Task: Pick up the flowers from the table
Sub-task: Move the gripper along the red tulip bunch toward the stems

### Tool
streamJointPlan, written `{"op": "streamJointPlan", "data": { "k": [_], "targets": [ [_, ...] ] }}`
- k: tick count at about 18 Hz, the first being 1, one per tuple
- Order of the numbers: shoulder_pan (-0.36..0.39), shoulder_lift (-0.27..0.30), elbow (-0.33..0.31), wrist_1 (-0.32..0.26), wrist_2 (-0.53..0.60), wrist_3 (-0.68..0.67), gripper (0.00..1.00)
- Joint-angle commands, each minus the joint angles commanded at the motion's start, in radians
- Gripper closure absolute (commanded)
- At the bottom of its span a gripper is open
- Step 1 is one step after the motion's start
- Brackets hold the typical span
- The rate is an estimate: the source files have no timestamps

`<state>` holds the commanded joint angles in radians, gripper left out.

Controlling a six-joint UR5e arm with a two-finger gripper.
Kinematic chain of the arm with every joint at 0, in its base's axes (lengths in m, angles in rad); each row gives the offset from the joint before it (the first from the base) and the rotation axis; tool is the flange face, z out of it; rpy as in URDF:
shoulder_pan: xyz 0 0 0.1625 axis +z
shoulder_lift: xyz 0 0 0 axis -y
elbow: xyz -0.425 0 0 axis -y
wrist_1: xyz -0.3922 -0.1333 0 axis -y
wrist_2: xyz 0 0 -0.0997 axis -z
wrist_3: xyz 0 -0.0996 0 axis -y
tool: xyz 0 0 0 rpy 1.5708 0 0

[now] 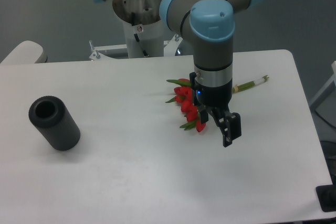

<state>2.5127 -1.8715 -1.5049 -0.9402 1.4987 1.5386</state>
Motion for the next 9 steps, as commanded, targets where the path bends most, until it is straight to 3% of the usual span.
{"op": "streamJointPlan", "data": {
  "k": [4,9],
  "targets": [
    [0.009,0.006,-0.003,-0.031,0.0,0.009,0.0],
    [0.057,0.02,-0.06,-0.045,0.009,0.003,0.0]
  ]
}}
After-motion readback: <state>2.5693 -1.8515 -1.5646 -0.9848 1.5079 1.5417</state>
